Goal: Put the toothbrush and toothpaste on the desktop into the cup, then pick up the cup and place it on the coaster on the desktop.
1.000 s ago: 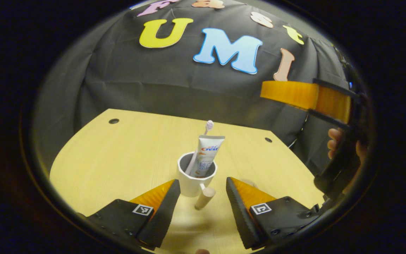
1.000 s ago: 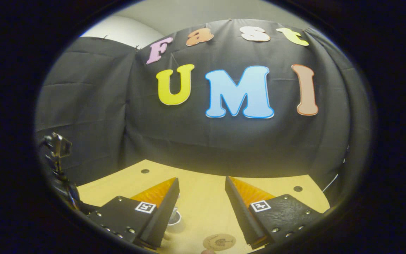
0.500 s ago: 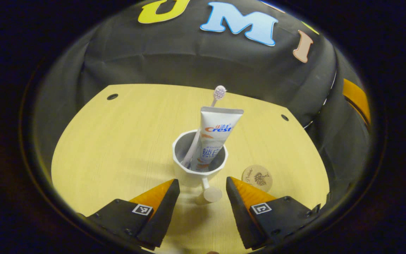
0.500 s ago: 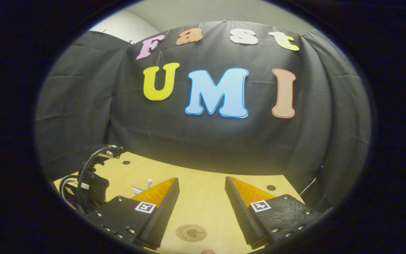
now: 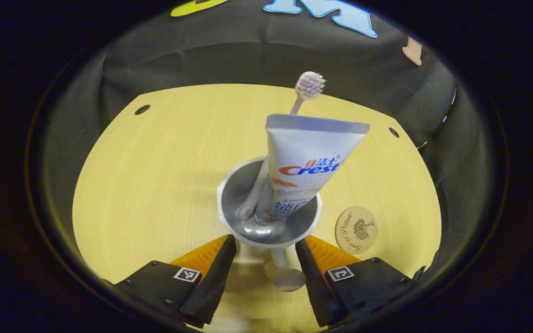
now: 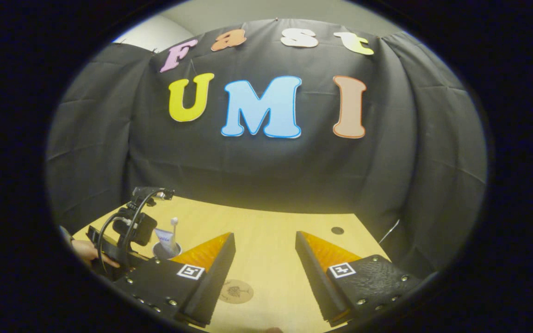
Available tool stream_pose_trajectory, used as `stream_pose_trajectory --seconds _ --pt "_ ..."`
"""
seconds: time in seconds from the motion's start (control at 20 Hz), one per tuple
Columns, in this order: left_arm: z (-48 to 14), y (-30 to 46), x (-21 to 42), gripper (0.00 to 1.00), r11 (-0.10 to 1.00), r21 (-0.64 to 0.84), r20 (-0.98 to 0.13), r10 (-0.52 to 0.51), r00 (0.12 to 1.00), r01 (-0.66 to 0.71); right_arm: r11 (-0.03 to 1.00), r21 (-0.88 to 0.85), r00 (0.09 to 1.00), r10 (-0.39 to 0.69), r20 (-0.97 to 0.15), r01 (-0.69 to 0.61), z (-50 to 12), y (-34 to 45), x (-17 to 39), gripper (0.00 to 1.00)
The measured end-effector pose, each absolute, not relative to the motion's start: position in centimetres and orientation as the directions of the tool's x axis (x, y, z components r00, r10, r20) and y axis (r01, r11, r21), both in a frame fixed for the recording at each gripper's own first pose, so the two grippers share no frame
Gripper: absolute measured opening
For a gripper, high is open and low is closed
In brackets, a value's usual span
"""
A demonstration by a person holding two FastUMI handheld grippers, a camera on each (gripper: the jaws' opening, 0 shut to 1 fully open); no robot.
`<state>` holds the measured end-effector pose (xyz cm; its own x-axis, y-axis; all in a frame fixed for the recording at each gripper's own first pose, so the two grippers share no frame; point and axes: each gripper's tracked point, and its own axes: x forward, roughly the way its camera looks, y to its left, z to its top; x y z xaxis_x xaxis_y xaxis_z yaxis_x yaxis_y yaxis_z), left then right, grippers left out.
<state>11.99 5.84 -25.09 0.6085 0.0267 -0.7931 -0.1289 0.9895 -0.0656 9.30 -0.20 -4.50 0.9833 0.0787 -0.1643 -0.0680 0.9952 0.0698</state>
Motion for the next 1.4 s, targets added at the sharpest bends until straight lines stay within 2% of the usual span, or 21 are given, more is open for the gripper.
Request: stream_pose_trajectory --seconds 0.1,0.35,0.4,0.5,0.7,0.95,1.4 --pt "-25.7 5.7 12.0 0.8 0.99 -0.052 -0.808 0.035 0.588 -0.13 0.996 0.074 0.983 0.062 -0.173 -0.05 -4.9 -1.0 9.3 0.82" --pt "-26.5 5.5 11.7 0.74 0.991 -0.031 -0.831 0.048 0.555 -0.133 0.995 0.094 0.981 0.038 -0.189 -0.021 -5.6 -2.4 8.9 0.82" --pt "-26.6 5.4 11.5 0.65 0.99 -0.029 -0.838 0.051 0.544 -0.138 0.995 0.095 0.981 0.036 -0.191 -0.018 -5.8 -2.4 8.9 0.82" --pt "-27.1 5.5 11.0 0.39 0.988 -0.008 -0.861 0.072 0.504 -0.154 0.995 0.094 0.98 0.034 -0.195 -0.016 -5.9 -2.7 8.8 0.82" --pt "-27.5 5.5 11.0 0.36 0.988 0.013 -0.864 0.088 0.496 -0.153 0.996 0.091 0.978 0.037 -0.205 -0.019 -6.3 -2.8 8.4 0.82" --pt "-27.2 5.1 11.3 0.32 0.993 0.012 -0.835 0.075 0.546 -0.117 0.995 0.095 0.977 0.033 -0.209 -0.013 -6.7 -3.0 8.2 0.82" --pt "-26.2 0.3 10.9 0.32 0.997 -0.061 -0.811 -0.027 0.584 -0.039 0.996 0.093 0.978 0.009 -0.206 0.011 -6.7 -3.9 7.3 0.82"
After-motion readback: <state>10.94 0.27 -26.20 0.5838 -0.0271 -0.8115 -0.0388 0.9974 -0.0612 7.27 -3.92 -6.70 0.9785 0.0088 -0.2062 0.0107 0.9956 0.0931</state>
